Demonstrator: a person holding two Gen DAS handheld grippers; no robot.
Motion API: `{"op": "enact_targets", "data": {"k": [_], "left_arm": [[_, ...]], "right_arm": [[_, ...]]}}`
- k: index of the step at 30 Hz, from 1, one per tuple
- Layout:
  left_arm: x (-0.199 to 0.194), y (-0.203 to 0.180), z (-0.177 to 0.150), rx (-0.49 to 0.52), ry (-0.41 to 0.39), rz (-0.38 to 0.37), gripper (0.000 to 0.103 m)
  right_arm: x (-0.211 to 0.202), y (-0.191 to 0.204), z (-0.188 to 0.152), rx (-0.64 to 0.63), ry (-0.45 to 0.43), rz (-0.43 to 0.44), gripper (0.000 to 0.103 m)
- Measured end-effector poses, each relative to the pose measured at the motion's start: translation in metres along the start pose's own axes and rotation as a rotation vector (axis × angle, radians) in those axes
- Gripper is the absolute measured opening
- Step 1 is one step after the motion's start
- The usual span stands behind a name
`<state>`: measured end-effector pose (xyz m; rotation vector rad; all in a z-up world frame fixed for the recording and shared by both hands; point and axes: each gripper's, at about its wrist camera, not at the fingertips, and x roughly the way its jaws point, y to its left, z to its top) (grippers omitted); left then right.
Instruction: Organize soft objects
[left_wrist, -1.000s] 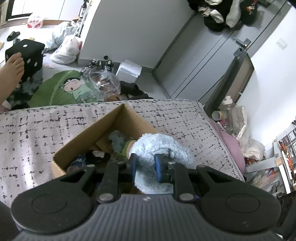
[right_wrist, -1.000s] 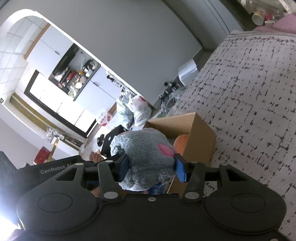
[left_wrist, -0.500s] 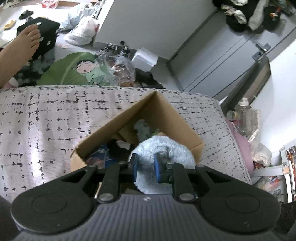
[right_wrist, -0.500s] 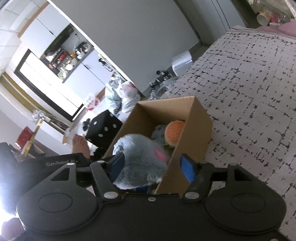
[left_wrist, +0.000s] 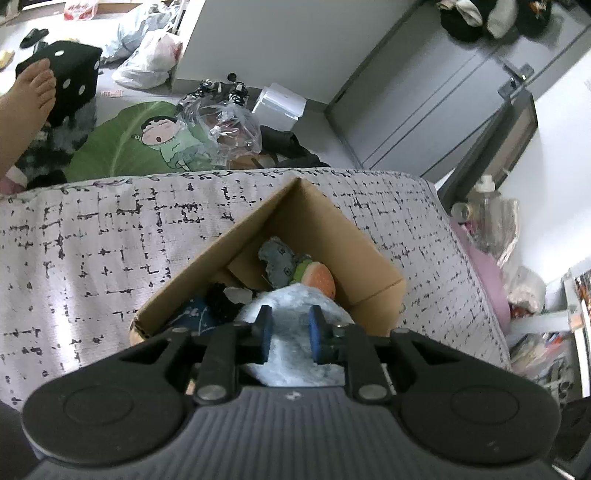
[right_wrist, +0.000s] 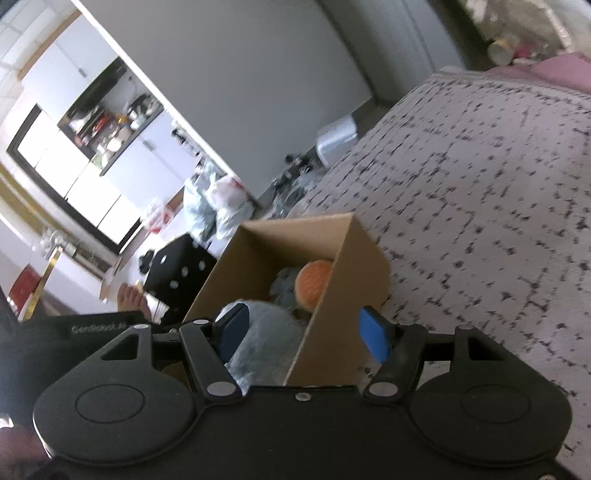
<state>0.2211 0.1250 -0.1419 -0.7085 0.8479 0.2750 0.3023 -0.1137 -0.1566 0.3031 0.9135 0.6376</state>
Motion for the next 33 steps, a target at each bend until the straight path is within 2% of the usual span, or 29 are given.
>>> {"op": "enact_targets", "data": {"k": [4, 6, 11, 16, 23, 26, 28, 31, 33], "left_arm": [[-0.007, -0.012, -0.004, 0.043, 0.018, 0.022, 0.026], [-0.011, -0.015, -0.006, 0.043, 0.013, 0.026, 0.032], [-0.024, -0.027, -0.015, 0.061, 0.011, 0.053, 0.058], [-0.045, -0.033, -0.024, 0.083, 0.001, 0.075, 0.08], [-0.076, -0.038, -0.038, 0.138, -0.02, 0.083, 0.084], [-0.087, -0.041, -0.045, 0.148, -0.012, 0.087, 0.084], [-0.097, -0.045, -0.049, 0.17, -0.029, 0.08, 0.085], [-0.112, -0.048, -0.057, 0.218, -0.057, 0.075, 0.092], [-0.12, -0.051, -0.063, 0.246, -0.068, 0.073, 0.093]], "right_arm": [[-0.02, -0.01, -0.003, 0.033, -0.025, -0.017, 0.066], [-0.032, -0.013, -0.003, 0.03, -0.049, -0.033, 0.07], [-0.056, -0.021, -0.004, 0.053, -0.094, -0.075, 0.074], [-0.085, -0.027, -0.014, 0.059, -0.149, -0.102, 0.082], [-0.12, -0.024, -0.027, 0.018, -0.201, -0.197, 0.095], [-0.137, -0.022, -0.031, 0.015, -0.225, -0.209, 0.097], [-0.148, -0.023, -0.034, 0.02, -0.24, -0.209, 0.103], [-0.161, -0.024, -0.039, 0.042, -0.229, -0.226, 0.103], [-0.17, -0.024, -0.042, 0.055, -0.226, -0.23, 0.103]]}}
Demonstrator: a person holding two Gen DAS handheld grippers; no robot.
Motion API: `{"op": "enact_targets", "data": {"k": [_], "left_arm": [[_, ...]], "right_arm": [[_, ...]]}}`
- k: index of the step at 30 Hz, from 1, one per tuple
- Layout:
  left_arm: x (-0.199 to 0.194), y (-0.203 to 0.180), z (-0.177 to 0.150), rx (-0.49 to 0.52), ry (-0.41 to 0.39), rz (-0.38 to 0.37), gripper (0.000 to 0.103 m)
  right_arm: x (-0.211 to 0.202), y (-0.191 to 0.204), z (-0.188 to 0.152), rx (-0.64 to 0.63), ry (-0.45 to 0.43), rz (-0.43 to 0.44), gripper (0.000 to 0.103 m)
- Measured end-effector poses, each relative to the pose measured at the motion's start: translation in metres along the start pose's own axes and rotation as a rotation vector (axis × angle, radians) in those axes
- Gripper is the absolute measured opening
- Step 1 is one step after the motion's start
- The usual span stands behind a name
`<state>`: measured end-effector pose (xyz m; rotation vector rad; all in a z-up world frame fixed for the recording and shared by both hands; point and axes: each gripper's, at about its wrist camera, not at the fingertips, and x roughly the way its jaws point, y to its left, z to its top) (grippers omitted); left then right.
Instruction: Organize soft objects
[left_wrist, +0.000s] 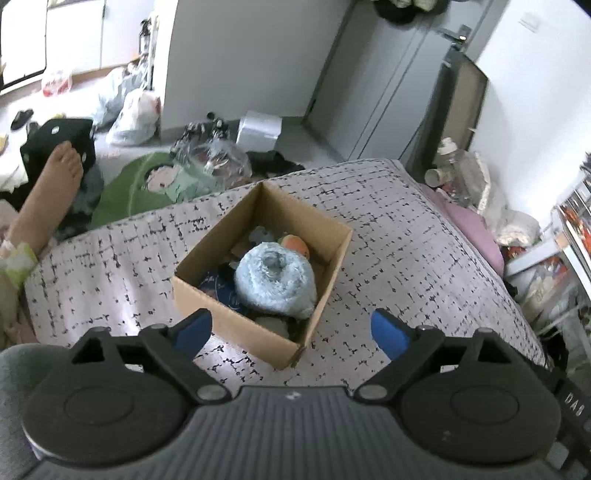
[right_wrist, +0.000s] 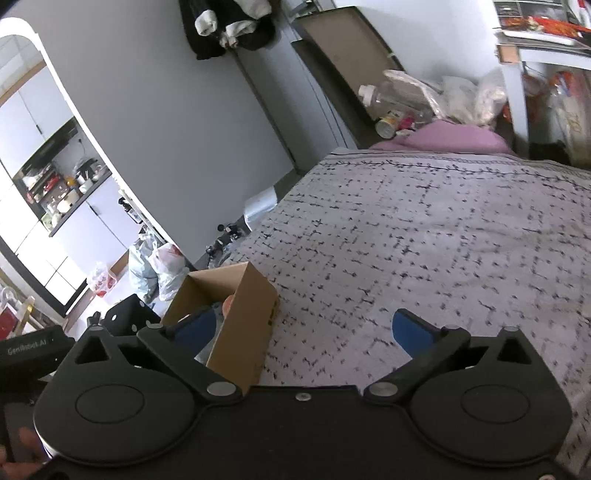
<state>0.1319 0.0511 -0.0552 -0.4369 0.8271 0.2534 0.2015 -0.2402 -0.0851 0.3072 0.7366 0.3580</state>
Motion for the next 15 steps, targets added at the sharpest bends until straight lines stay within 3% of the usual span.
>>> {"op": "enact_targets", "data": {"k": [11, 15], "left_arm": [[-0.038, -0.007, -0.018, 0.07, -0.017, -0.027, 0.1], [-0.054, -0.007, -0.02, 0.073, -0.018, -0.08, 0.101]], "right_arm": [[-0.054, 0.003, -0.01, -0.006, -0.018, -0.032, 0.103], [-0.07, 0.004, -0.014, 0.004, -0.015, -0.04, 0.103]]}}
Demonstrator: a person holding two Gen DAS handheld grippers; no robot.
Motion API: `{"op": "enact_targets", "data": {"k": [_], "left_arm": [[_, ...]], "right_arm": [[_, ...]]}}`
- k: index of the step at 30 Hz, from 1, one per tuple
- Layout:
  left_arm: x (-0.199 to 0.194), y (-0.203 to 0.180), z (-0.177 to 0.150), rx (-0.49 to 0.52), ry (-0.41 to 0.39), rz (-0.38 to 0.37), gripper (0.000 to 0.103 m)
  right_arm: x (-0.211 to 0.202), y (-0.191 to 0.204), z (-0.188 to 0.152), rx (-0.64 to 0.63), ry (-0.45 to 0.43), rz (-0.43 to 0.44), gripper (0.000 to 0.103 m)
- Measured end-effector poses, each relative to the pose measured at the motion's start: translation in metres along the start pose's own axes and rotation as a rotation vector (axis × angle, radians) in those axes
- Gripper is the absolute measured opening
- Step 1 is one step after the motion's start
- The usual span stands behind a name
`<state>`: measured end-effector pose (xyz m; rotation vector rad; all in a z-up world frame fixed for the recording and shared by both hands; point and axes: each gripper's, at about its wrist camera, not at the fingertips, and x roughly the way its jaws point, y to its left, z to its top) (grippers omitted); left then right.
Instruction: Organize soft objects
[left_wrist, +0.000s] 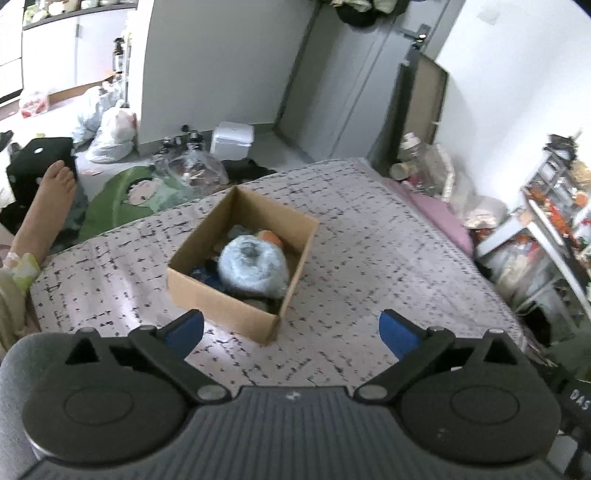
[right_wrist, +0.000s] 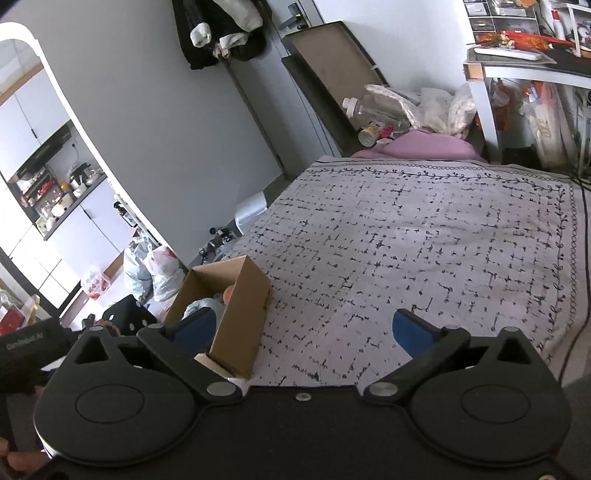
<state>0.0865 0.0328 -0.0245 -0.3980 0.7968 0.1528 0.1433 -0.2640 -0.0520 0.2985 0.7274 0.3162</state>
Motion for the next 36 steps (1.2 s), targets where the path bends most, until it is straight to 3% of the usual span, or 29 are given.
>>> {"op": "enact_targets", "data": {"k": [6, 12, 22, 36], "left_arm": [[-0.024, -0.006, -0.004, 0.05, -0.013, -0.009, 0.102], [-0.057, -0.013, -0.005, 0.112, -0.067, -0.025, 0.102], [-0.103, -0.037, -0.026, 0.293, -0.142, 0.04, 0.103], [-0.12, -0.029, -0.062, 0.328, -0.14, 0.052, 0.103]], "right_arm": [[-0.029, 0.006, -0.001, -0.015, -0.005, -0.012, 0.103], [-0.058, 0.025, 0.004, -0.116, 0.012, -0.049, 0.103], [-0.087, 0.05, -0.001, -0.208, 0.023, -0.058, 0.103], [-0.114, 0.062, -0.012, -0.241, -0.004, -0.051, 0.103]]}}
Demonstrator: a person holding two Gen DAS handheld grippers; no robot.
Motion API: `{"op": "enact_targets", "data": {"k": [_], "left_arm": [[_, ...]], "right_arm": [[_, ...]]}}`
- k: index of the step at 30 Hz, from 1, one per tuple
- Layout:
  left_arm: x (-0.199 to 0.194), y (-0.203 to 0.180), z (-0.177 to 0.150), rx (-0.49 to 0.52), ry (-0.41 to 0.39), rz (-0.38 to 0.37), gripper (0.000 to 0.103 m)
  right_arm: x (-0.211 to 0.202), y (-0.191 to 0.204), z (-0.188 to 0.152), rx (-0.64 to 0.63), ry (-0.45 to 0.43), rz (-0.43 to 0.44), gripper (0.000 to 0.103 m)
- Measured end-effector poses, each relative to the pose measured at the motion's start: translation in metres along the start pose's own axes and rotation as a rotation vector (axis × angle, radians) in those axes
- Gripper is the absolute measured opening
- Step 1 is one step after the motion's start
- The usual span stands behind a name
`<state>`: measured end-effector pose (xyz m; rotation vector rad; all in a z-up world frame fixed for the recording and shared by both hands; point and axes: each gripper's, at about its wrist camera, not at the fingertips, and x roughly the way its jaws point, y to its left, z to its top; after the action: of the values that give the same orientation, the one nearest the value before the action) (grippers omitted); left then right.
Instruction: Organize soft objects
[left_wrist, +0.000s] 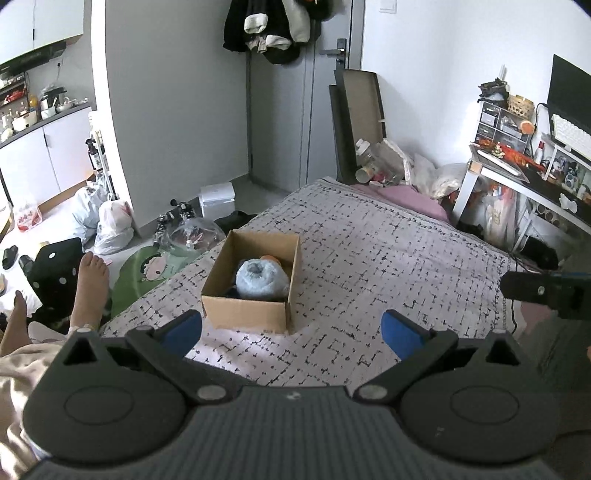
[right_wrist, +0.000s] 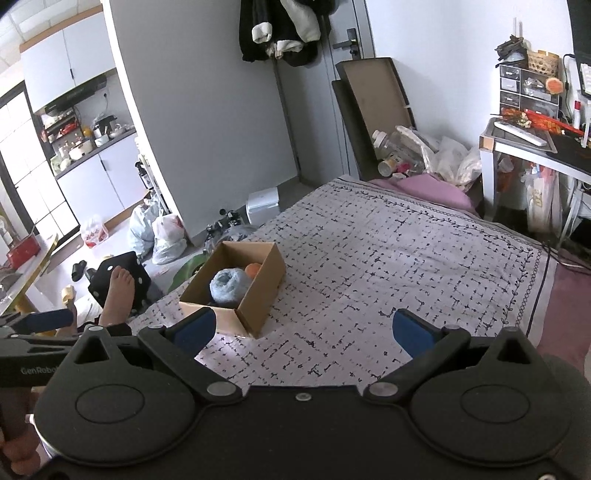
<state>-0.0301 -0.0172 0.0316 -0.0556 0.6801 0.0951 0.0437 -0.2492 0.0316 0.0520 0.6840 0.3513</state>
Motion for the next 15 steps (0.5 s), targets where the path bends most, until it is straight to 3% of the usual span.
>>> {"op": "enact_targets", "data": {"k": [15], "left_arm": [[-0.01, 0.009, -0.016, -0.002, -0.005, 0.0, 0.103]], "right_arm": [[-0.002, 0.02, -0.024, -0.005, 0.017, -0.022, 0.103]]}}
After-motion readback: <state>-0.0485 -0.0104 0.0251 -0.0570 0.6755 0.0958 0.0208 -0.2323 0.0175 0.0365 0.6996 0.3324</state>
